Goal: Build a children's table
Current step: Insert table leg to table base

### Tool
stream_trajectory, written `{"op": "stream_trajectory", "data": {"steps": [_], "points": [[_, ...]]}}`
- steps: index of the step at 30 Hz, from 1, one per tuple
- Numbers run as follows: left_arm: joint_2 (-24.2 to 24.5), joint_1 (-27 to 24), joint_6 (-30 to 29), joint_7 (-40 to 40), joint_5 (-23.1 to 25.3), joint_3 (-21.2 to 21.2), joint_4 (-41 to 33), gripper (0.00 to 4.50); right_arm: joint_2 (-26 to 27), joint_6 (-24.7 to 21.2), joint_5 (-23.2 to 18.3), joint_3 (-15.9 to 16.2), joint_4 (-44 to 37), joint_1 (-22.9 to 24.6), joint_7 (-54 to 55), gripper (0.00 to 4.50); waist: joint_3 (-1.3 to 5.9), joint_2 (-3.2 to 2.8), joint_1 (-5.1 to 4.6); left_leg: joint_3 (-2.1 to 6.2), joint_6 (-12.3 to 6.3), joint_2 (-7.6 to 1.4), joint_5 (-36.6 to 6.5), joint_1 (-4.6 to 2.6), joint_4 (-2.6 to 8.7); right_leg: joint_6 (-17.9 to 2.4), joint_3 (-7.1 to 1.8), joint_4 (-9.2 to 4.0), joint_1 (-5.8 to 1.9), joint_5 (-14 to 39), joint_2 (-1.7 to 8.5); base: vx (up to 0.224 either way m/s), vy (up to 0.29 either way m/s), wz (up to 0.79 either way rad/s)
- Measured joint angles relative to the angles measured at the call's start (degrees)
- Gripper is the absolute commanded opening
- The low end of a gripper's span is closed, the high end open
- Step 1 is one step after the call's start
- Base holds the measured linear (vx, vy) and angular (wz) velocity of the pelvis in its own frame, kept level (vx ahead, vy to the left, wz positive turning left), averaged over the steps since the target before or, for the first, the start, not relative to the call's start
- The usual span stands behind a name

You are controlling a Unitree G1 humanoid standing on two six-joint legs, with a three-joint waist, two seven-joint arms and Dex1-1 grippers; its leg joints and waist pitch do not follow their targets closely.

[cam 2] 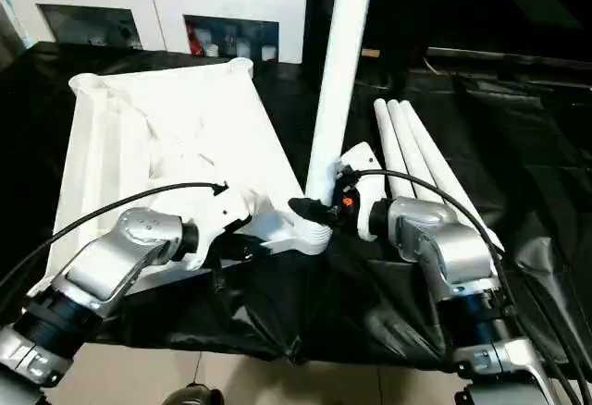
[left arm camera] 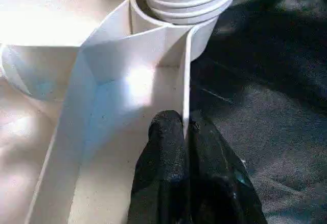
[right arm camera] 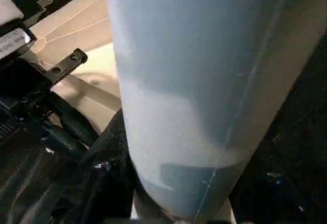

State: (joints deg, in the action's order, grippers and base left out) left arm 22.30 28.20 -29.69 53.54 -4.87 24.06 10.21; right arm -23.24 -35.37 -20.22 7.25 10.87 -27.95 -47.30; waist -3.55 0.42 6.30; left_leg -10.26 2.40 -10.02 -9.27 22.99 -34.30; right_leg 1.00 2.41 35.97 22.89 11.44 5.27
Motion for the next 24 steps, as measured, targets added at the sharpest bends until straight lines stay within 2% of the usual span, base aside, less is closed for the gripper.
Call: {"op": "stream_trajectory", "data": {"steps": [3, 4, 6, 9, 14, 18, 20, 24], "points": [[0.5, -0.7, 1.8, 0.4, 0.1, -0.2, -0.1, 0.0, 0.1, 0.4, 0.2, 0.1, 1.3, -0.6, -0.2, 1.91, 0.01, 0.03, 0.1, -0.01, 0.0, 0.0, 0.0, 0.0, 0.0, 0.0, -0.01, 0.0, 0.0, 0.0, 0.0, 0.0, 0.0, 0.0], [0.7, -0.7, 2.4, 0.4, 0.2, -0.1, -0.1, 0.29, 0.2, 0.6, 0.2, 0.1, 1.6, -0.7, -0.3, 1.91, 0.01, 0.03, 0.12, -0.01, 0.0, 0.0, 0.0, 0.0, 0.0, 0.0, 0.0, 0.0, 0.0, 0.0, 0.0, 0.0, 0.0, 0.0], [0.9, -0.9, 2.7, 0.7, -0.1, -0.3, 0.0, 0.58, 0.2, 0.9, 0.5, 0.1, 2.1, -0.8, -0.4, 1.91, 0.01, 0.05, 0.12, -0.02, 0.0, 0.0, 0.0, 0.0, 0.0, 0.0, 0.0, 0.02, 0.0, 0.0, 0.01, 0.0, 0.0, 0.0], [1.2, -1.2, 3.3, 1.1, -0.5, -0.7, 0.0, 0.63, 0.3, 1.3, 0.7, 0.1, 3.3, -0.8, -0.2, 1.9, -0.02, 0.52, 0.13, -0.02, 0.0, -0.02, 0.0, 0.0, -0.01, 0.0, 0.02, 0.05, 0.0, 0.0, 0.0, 0.0, 0.0, 0.0], [1.9, -1.3, 4.4, 1.4, -0.5, -1.7, 1.0, 0.63, 0.8, 2.1, 1.3, 0.1, 4.0, -1.1, -0.2, 1.9, -0.04, 1.04, 0.09, -0.02, 0.0, -0.02, 0.0, 0.0, -0.07, -0.1, 0.01, 0.06, -0.02, -0.1, 0.01, 0.0, 0.0, 0.0], [2.9, -1.3, 4.7, 2.4, -0.8, -1.8, 1.3, 0.63, 1.2, 2.6, 1.8, 0.1, 5.1, -1.4, -0.2, 1.9, -0.03, 1.09, 0.11, -0.02, 0.01, -0.02, 0.0, -0.04, -0.07, -0.1, 0.01, 0.13, -0.02, -0.1, 0.01, 0.0, 0.0, 0.0], [3.0, -1.3, 4.7, 2.5, -1.0, -1.9, 1.4, 0.28, 1.2, 2.9, 1.9, 0.1, 5.2, -1.4, -0.2, 1.9, -0.03, 1.1, 0.11, -0.02, 0.02, -0.02, 0.0, -0.05, -0.07, -0.1, 0.01, 0.15, -0.02, -0.1, 0.01, 0.0, 0.0, 0.0], [2.9, -1.3, 5.1, 2.8, -0.8, -1.8, 1.9, 0.15, 1.5, 3.5, 2.2, 0.1, 5.5, -1.4, -0.1, 1.9, -0.02, 1.11, 0.1, -0.01, 0.03, -0.02, 0.0, -0.08, -0.06, -0.2, 0.01, 0.16, -0.04, -0.1, 0.0, 0.0, 0.0, 0.0]]}}
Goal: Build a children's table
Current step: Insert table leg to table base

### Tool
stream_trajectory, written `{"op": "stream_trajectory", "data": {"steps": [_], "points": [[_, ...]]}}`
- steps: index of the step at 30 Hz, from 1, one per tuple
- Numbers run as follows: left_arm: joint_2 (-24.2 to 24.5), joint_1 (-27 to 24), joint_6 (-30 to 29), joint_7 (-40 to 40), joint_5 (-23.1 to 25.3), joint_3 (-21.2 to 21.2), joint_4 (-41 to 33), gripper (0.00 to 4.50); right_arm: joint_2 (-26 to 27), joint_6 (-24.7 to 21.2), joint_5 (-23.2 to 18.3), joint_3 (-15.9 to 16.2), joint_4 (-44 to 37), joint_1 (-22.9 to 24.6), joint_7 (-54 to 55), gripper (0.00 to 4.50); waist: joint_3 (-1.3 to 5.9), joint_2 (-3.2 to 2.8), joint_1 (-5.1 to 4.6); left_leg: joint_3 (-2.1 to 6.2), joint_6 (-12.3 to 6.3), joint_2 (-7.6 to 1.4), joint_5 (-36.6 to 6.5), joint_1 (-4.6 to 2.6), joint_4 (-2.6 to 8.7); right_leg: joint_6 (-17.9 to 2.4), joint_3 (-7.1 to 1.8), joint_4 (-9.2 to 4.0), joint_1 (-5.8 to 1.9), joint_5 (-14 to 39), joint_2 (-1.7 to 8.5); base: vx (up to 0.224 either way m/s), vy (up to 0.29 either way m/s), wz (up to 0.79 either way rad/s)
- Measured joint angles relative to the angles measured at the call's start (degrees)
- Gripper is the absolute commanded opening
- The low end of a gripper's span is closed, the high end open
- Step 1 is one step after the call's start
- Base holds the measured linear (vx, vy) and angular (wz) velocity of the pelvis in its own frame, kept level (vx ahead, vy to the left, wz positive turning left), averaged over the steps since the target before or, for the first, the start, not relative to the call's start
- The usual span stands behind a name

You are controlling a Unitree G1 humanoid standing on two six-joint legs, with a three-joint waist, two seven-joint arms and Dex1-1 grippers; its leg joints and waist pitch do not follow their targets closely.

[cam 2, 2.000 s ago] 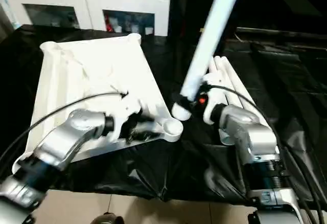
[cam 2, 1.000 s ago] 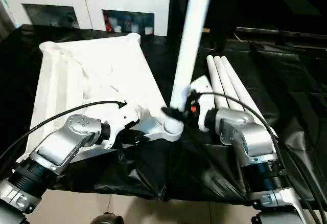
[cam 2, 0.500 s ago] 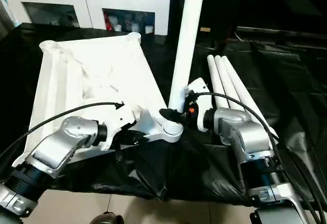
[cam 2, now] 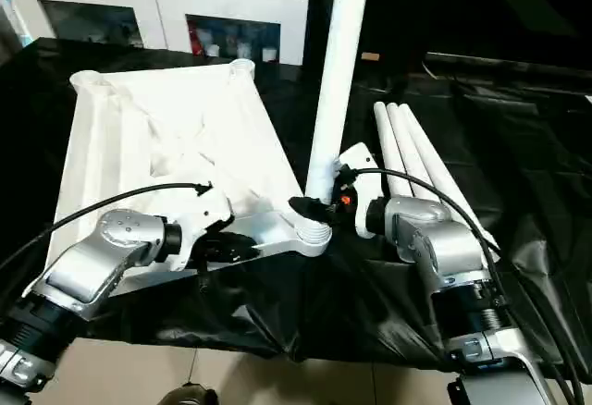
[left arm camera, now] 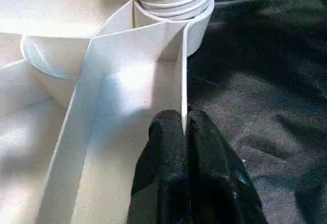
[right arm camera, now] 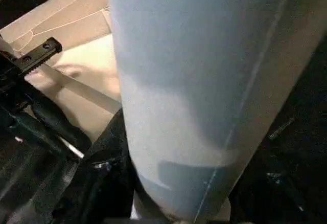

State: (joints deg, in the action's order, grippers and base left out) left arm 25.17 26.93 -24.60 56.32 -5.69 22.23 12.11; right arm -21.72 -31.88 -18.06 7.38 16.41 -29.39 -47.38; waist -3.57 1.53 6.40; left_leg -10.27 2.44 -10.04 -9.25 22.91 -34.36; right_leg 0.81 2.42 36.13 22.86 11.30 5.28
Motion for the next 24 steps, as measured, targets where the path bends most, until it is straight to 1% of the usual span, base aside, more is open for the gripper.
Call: {"op": "stream_trajectory", "data": {"steps": [2, 12, 17, 22, 24], "points": [[0.0, 0.1, 0.3, 0.1, 0.4, 0.1, 0.1, 0.0, 0.1, 0.0, 0.3, 0.0, 0.0, 0.0, 0.0, 1.9, 0.01, 0.01, 0.0, 0.0, 0.0, 0.0, 0.0, -0.01, 0.0, 0.0, 0.01, 0.01, 0.0, 0.0, 0.0, 0.0, 0.0, 0.0], [-0.4, 2.0, 1.5, 0.9, 1.6, 1.3, 2.3, 0.0, 0.1, 0.0, 0.7, -0.1, 0.0, 0.0, 0.6, 1.9, 0.04, 0.06, 0.05, 0.0, 0.08, -0.01, 0.1, -0.01, 0.0, 0.0, 0.0, 0.01, -0.01, -0.2, 0.0, 0.0, 0.0, 0.0], [0.5, 2.7, 4.3, 3.3, 3.1, 2.4, 3.3, 0.0, 0.1, 0.1, 0.3, -0.3, 0.0, 0.4, -0.3, 1.9, 0.06, 0.03, 0.12, 0.02, 0.12, -0.02, 0.1, -0.01, 0.01, 0.0, 0.02, 0.01, -0.02, -0.2, 0.0, 0.0, 0.0, 0.0], [0.7, 3.6, 5.1, 4.8, 3.2, 2.8, 4.5, 0.0, -0.2, 0.2, 0.0, -0.5, -0.6, 1.0, -1.4, 1.9, 0.06, 0.0, 0.31, 0.03, 0.13, -0.02, 0.1, -0.01, 0.0, 0.0, 0.04, -0.01, -0.04, -0.3, 0.0, 0.0, 0.0, 0.0], [0.5, 4.5, 5.5, 4.9, 3.3, 3.1, 5.3, 0.0, -0.3, 0.4, -0.4, -1.1, -0.6, 1.5, -1.4, 1.9, 0.06, -0.04, 0.62, 0.03, 0.13, -0.02, 0.1, 0.0, 0.0, 0.0, 0.04, -0.01, -0.05, -0.3, 0.01, 0.0, 0.0, 0.0]]}}
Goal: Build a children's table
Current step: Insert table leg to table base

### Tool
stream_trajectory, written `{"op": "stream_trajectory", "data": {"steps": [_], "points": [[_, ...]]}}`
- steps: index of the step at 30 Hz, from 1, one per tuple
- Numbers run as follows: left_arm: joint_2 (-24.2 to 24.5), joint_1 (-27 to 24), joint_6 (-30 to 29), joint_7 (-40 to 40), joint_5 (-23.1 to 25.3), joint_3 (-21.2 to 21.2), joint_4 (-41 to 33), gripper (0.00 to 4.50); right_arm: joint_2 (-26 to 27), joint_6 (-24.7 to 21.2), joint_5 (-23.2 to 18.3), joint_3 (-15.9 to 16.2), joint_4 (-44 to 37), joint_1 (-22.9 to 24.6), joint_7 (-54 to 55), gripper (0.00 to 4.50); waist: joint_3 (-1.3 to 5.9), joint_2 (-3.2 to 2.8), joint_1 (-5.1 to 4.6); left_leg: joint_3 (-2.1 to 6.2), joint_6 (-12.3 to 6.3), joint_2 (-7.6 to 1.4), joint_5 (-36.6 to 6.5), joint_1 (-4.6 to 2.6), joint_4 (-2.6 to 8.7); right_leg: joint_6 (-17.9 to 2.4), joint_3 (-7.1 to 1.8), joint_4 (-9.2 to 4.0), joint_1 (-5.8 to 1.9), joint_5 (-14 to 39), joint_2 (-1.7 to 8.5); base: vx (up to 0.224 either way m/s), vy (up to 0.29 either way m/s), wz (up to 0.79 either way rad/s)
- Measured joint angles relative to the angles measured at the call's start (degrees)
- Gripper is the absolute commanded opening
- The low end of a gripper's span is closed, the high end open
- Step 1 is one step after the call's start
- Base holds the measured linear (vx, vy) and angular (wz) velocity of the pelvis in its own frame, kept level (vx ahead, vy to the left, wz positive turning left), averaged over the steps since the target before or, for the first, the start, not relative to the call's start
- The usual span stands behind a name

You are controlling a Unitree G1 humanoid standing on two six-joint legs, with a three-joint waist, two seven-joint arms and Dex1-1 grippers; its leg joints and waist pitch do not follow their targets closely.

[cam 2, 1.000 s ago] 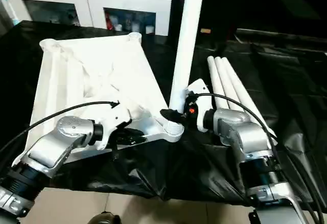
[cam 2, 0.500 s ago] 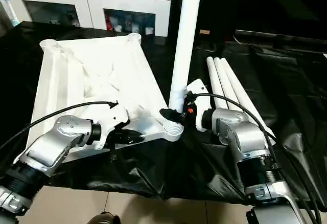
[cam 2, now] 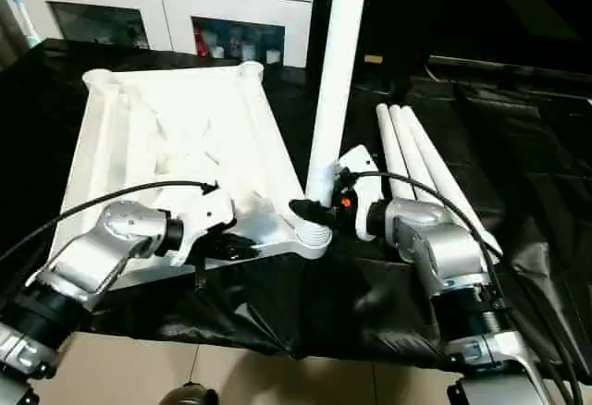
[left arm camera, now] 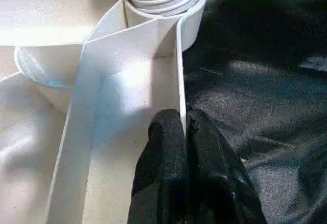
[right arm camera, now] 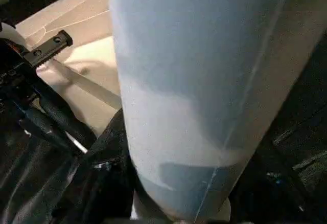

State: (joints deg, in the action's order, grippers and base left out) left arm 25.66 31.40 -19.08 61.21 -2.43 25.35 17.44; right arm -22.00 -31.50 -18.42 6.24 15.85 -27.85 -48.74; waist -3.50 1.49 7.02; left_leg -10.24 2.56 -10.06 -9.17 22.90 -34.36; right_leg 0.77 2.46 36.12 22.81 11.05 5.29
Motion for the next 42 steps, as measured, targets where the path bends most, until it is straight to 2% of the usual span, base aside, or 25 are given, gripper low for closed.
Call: {"op": "stream_trajectory", "data": {"steps": [7, 14, 21, 26, 35, 42], "points": [[-1.4, 0.9, 1.2, -0.1, 0.5, -0.1, 2.4, 0.0, 0.9, 1.0, -2.7, -4.2, 0.0, 2.9, 0.3, 1.9, 0.01, -0.28, 1.05, 0.03, 0.0, -0.01, 0.0, 0.0, 0.0, -0.1, 0.03, 0.0, -0.02, -0.1, 0.0, 0.0, 0.0, 0.0], [-1.9, 1.9, 2.2, 0.6, 0.5, 0.2, 4.7, 0.0, 2.5, 4.4, -4.7, -7.3, -1.0, 6.6, 1.2, 1.9, 0.42, -1.61, 1.2, 0.06, 0.0, 0.0, 0.0, 0.0, 0.04, -0.1, 0.05, -0.01, -0.02, -0.1, 0.01, 0.0, 0.0, 0.0], [-2.5, 2.6, 3.3, 0.8, 1.0, 0.2, 6.6, 0.0, 4.3, 7.4, -6.1, -9.3, -1.9, 9.7, 2.6, 1.9, 0.63, -2.41, 1.22, 0.12, 0.0, 0.0, 0.0, -0.01, 0.07, -0.1, 0.11, -0.01, -0.06, -0.1, 0.0, 0.0, 0.0, 0.0], [-3.0, 3.2, 4.3, 1.1, 1.1, 0.3, 8.6, 0.0, 4.5, 9.6, -5.3, -8.2, -5.3, 12.4, 3.6, 1.9, 0.95, -2.93, 1.19, 0.12, 0.0, 0.01, 0.0, -0.04, 0.09, 0.1, 0.1, -0.06, -0.1, 0.0, 0.0, 0.0, 0.0, 0.0], [-3.5, 4.1, 5.0, 0.8, 2.3, 0.4, 10.5, 0.0, 2.6, 9.7, -0.6, -3.1, -9.2, 12.4, 3.5, 1.9, 0.97, -2.84, 0.89, 0.14, 0.0, 0.01, 0.0, -0.12, 0.15, 0.2, 0.1, -0.18, -0.1, 0.1, 0.0, 0.0, 0.0, 0.0], [-3.4, 4.1, 5.4, 0.7, 2.6, 0.3, 10.5, 0.0, 3.4, 9.2, 0.0, -3.5, -5.1, 8.8, 4.9, 1.9, 0.92, -2.77, 0.45, 0.16, 0.0, 0.05, 0.0, -0.06, 0.3, 0.2, 0.13, -0.93, -0.1, 0.1, 0.01, 0.0, 0.0, 0.0]]}}
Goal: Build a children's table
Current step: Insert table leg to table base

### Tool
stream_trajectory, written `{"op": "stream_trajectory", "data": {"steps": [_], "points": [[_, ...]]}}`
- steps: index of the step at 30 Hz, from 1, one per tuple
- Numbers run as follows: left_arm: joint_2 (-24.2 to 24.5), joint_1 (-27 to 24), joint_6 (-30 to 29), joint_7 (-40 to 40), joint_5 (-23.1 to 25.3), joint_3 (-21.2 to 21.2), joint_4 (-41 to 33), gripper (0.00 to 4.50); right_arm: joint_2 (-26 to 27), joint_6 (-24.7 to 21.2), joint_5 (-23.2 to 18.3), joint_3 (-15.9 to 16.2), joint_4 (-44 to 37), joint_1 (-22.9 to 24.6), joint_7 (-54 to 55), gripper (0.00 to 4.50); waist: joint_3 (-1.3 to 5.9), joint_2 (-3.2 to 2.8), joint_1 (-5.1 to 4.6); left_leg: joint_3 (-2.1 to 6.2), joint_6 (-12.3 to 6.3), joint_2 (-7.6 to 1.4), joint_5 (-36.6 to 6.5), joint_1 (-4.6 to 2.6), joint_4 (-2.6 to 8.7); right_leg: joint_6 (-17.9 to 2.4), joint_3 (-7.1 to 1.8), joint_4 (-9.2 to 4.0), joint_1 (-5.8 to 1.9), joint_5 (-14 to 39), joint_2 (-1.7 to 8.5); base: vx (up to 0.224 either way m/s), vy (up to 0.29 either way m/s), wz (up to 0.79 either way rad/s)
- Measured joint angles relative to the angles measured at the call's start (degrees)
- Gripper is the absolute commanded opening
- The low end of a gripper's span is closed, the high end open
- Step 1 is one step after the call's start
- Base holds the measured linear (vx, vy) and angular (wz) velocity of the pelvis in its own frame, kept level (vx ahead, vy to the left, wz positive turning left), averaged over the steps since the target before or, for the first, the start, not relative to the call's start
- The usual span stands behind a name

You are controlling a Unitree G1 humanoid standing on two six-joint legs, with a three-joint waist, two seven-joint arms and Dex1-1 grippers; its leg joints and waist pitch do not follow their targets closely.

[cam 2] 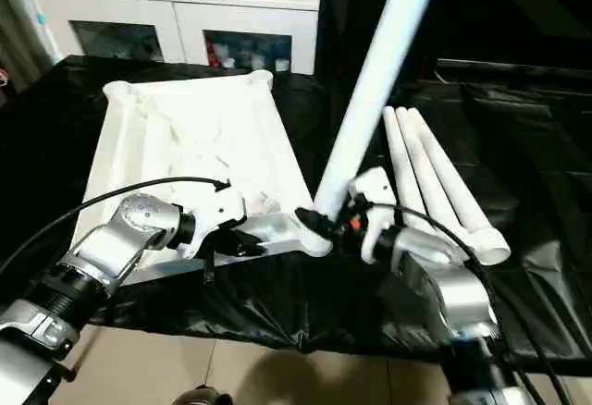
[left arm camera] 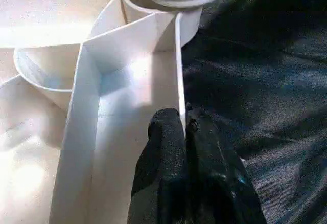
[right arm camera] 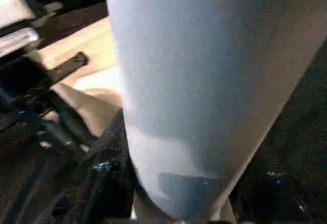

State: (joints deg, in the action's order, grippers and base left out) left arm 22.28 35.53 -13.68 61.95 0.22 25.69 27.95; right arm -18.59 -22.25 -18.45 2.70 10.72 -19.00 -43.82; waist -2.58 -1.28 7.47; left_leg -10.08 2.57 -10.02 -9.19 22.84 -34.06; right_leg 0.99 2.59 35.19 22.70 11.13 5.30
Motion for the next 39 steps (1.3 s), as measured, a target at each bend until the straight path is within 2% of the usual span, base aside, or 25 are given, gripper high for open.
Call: {"op": "stream_trajectory", "data": {"steps": [8, 23, 39], "points": [[0.4, 0.0, 1.0, 0.3, 0.4, 0.0, -0.2, 0.0, 0.0, 0.3, 0.2, -0.2, 4.3, -3.3, 0.6, 1.9, -0.02, 0.09, -0.47, -0.13, 0.0, 0.09, 0.0, 0.12, 0.13, -0.2, -0.08, -0.19, 0.01, -0.1, 0.06, 0.0, 0.0, 0.0], [0.9, 0.0, 1.3, 0.8, 0.8, -0.1, -1.3, 0.0, -0.4, 0.5, 0.1, 0.1, 6.5, -4.3, -2.3, 1.9, 0.03, 0.2, -0.66, -0.13, -0.01, 0.03, 0.0, 0.12, 0.19, -0.4, -0.02, -0.09, 0.04, -0.4, 0.05, 0.0, 0.0, 0.0], [0.0, 2.5, 2.4, 1.5, 1.4, -0.1, 2.1, 0.0, -0.6, 1.8, 0.6, 0.1, 8.7, -5.7, -3.0, 1.9, -0.08, 0.35, -0.65, -0.14, 0.0, 0.03, 0.0, 0.19, 0.22, -0.2, -0.02, -0.11, 0.1, -0.3, 0.05, 0.0, 0.0, 0.0]]}}
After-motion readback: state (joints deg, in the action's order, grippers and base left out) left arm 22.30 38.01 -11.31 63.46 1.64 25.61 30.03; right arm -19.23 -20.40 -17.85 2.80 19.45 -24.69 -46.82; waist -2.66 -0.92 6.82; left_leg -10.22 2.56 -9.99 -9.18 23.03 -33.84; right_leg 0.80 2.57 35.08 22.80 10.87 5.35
